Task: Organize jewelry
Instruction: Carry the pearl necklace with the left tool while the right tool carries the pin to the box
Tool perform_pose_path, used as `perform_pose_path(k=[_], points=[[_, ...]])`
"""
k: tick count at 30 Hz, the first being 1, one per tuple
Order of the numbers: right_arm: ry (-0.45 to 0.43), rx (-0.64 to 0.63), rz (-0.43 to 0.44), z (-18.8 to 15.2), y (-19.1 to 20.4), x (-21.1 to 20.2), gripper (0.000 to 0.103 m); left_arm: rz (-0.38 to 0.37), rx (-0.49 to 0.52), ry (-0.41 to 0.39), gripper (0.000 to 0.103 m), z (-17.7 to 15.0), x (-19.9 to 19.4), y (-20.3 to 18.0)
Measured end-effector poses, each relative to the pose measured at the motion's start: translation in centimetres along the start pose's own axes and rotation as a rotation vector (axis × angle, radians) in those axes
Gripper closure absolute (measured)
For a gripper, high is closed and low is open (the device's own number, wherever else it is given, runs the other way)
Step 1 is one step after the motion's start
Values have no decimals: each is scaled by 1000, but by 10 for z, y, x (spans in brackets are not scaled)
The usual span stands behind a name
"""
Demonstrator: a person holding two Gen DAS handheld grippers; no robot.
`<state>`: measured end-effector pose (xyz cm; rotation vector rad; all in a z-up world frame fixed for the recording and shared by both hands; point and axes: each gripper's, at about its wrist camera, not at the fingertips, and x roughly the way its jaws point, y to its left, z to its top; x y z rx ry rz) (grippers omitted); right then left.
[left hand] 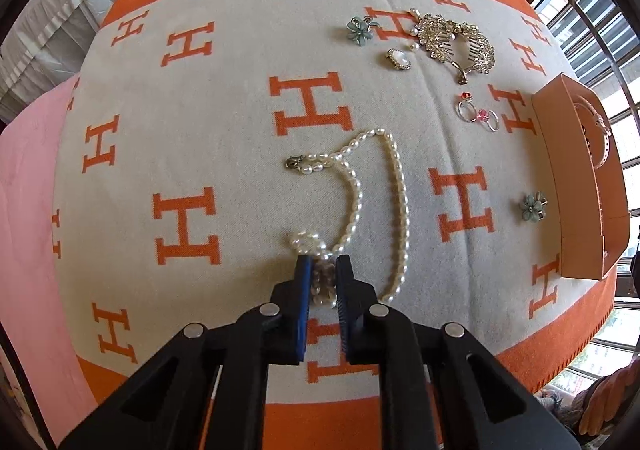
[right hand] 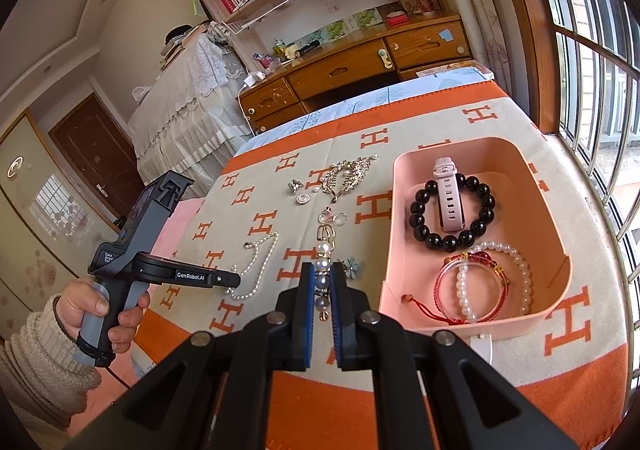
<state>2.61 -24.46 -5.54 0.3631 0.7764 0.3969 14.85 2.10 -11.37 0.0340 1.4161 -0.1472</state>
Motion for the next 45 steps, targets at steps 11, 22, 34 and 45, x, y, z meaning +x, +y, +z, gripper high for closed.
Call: perform_pose_path(k=[11,22,34,45], points=[[-72,19,2,14,-9,-25,96,-164,-9,-239,100,-5,-102,-26],[-203,62,-101,43,-38,-75,96,-384,98,-566,100,12,-243,-115],[-195,142,-142,37,-78,-79,96,-442,258,-466,100,23,-212,-215],[-131,133,-131,35,-89,-55,96,-337,250,-281,100,29,-107,-228]])
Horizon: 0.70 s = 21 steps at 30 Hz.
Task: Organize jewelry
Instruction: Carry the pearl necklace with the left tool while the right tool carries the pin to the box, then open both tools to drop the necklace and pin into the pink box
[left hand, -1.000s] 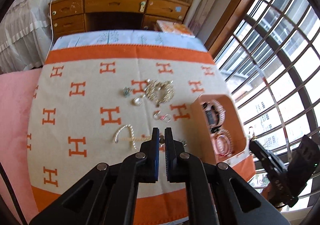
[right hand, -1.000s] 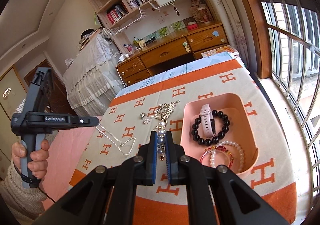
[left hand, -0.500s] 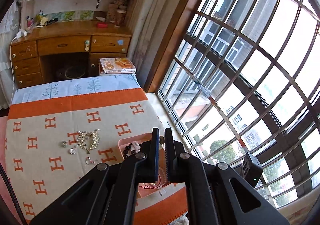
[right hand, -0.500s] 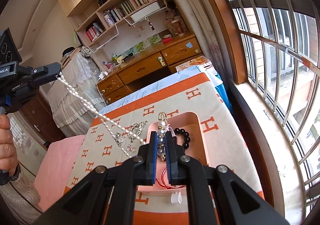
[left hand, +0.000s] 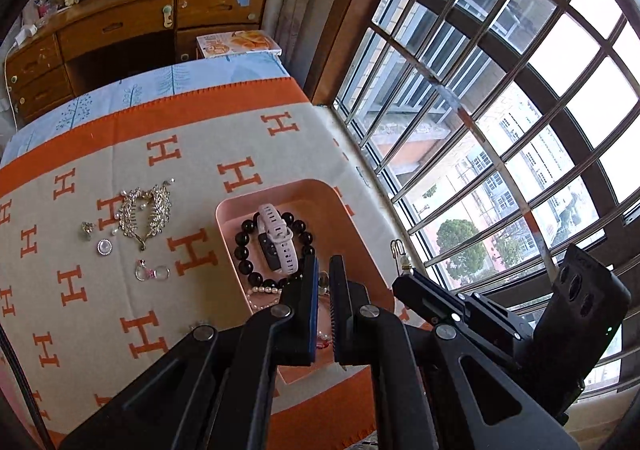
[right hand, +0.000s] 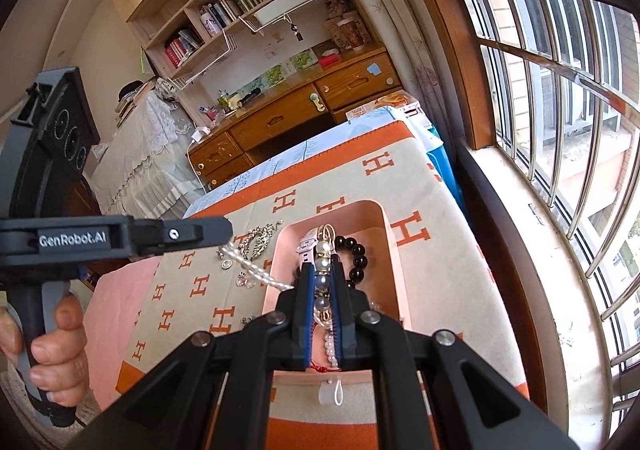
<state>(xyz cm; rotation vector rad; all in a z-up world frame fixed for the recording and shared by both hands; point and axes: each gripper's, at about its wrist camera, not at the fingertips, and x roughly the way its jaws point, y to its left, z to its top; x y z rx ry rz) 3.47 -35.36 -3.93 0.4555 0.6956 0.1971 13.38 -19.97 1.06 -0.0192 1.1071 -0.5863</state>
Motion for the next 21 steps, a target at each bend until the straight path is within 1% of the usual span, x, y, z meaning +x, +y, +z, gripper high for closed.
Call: perform_pose_path(k=[4,6,9,10,11,12,14,16,19,21], points=[[25,-13,-11,1,-2,14,96,33,-13,49,100,-14,24,12],[43,-12,-19,2,-4,23,96,37,-26,71,100,-22,34,19],[68,-19,-37,4,-6,36,95,43,-36,95,95,-29,43,27],[73,-20,-46,5,-7,40,95,50,-34,95,89,-32,44,29],[77,-17,-57,7,-8,44,95,59,-32,91,81,-33,43,30],[80,-12,-65,8,-10,47,95,66,-29,84,77,-35,41,31],[93,3,-63,11,-14,53,95,70,-27,56,61,-36,32,34],[100,31,-64,13,-17,56,95,78,-31,17,51,-37,20,38],[98,33,-63,14,-18,56,95,97,-30,-32,43,-40,3,46],[99,32,-72,15,-15,56,95,105,-37,-53,41,-42,-6,53]])
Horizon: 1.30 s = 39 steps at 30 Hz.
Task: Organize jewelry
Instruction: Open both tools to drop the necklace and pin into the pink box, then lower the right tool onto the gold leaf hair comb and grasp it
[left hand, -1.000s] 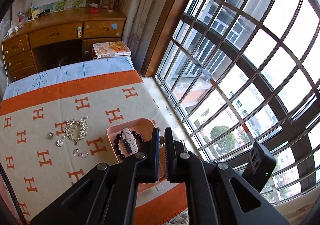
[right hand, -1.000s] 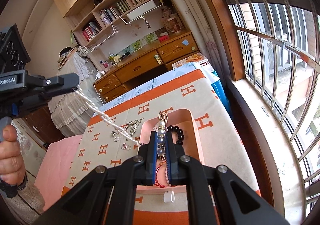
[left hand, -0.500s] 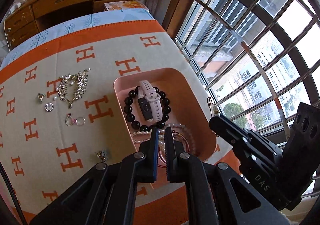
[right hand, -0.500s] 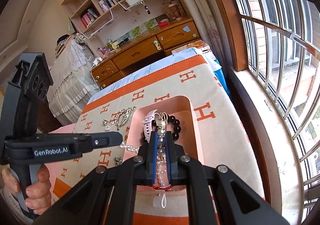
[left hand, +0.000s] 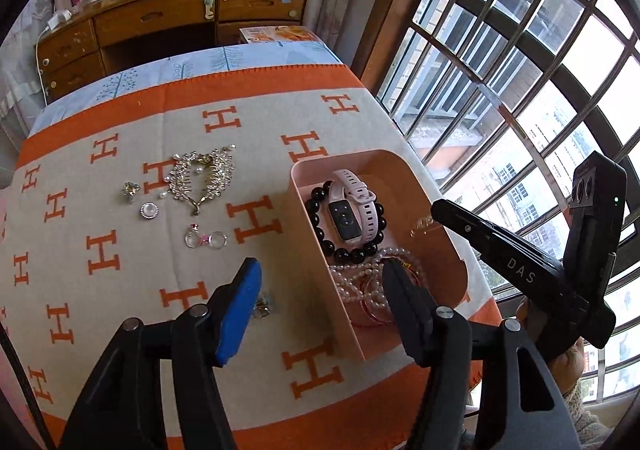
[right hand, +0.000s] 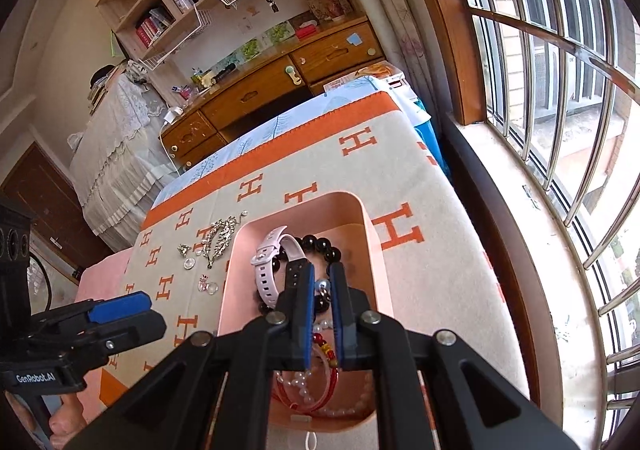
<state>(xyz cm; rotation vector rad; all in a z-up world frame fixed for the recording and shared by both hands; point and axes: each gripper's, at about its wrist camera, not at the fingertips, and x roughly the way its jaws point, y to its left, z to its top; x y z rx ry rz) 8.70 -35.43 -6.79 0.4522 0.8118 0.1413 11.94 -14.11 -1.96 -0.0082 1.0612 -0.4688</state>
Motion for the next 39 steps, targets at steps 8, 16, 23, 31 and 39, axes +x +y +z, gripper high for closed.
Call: perform_pose_path(k=[8,16,23,31,39], points=[[-18,-32,-6,4,17,-4,83,50,-54,-69,36,-7,-30,38],[-8,-129,27,-4,61,-15,81,130,-93,-124,26,-19,-53,80],[95,-267,72,-30,114,3,81,235,-84,-150,22,-34,-65,117],[208,-258,78,-23,142,39,81,280,-25,-116,21,-42,-56,148],[323,-170,6,39,161,111,81,231,-63,-23,21,0,-20,189]])
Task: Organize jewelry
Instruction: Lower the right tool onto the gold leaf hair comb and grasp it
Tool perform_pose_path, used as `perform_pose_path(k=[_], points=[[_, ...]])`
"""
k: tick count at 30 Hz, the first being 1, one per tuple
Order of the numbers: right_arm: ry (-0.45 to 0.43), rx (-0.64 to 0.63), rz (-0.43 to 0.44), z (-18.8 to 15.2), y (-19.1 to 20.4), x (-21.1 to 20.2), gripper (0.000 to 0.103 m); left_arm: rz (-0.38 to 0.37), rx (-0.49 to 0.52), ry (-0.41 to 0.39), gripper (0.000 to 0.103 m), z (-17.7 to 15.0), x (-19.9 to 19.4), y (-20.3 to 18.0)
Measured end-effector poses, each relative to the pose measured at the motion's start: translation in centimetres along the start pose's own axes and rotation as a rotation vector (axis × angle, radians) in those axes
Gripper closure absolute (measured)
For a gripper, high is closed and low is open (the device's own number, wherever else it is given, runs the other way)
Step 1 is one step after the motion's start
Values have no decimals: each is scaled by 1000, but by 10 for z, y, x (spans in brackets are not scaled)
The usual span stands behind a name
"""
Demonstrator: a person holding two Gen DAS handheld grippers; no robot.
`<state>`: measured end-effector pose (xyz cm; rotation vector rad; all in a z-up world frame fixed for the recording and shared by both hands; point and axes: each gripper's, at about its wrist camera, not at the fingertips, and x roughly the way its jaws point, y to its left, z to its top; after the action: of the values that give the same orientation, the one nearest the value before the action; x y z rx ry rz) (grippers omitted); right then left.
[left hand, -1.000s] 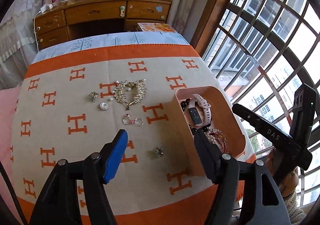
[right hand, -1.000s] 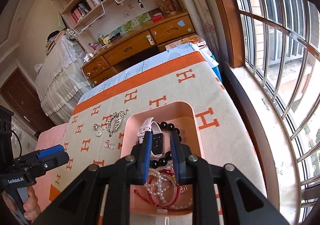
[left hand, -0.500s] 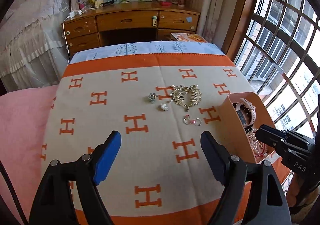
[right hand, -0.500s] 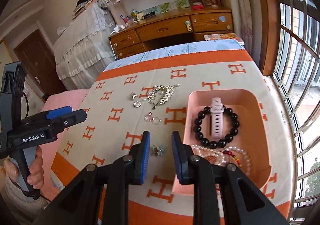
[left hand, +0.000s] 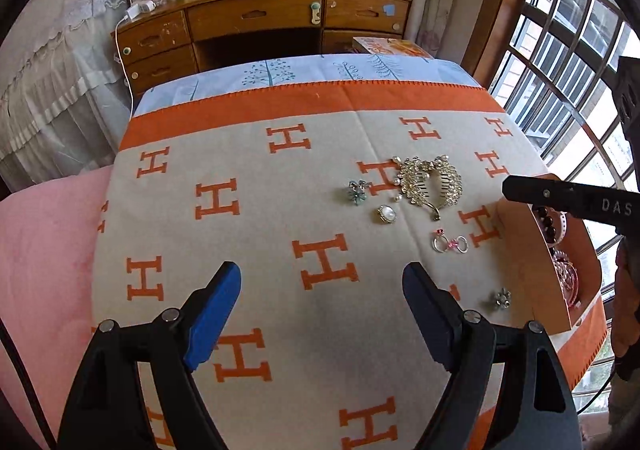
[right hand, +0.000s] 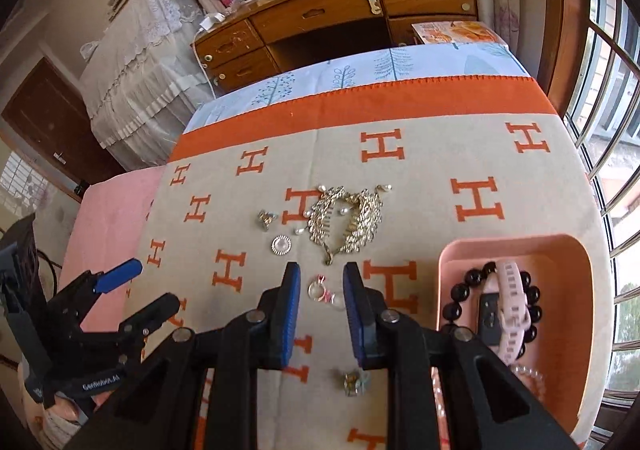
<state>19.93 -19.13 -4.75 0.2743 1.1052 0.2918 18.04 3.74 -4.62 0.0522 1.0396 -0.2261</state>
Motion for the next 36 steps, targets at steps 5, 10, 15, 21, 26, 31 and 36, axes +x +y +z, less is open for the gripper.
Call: perform_pose_path(k=[5,10,15,21,26,31,36], points=[[111,83,-77,40,-13,45,81,-6,9,17,21,33,17,6],[207,187,-129,46,-35,79,81,-45,12,66,21,46,39,3],[202,153,-187,46,-27,86,75,-57,28,106,21,44,60,-2],[252,102,-253,45,-12,97,66,-79,13,124,21,43,69,0],[262,59,-330,44,1,103,60,-80,10,134,21,42,70,1],[234,32,-393,44,5,105,61,-82,4,134,21,40,70,3],[226,24,-363,43,4,102,77,-87,-3,151,21,35,75,5]])
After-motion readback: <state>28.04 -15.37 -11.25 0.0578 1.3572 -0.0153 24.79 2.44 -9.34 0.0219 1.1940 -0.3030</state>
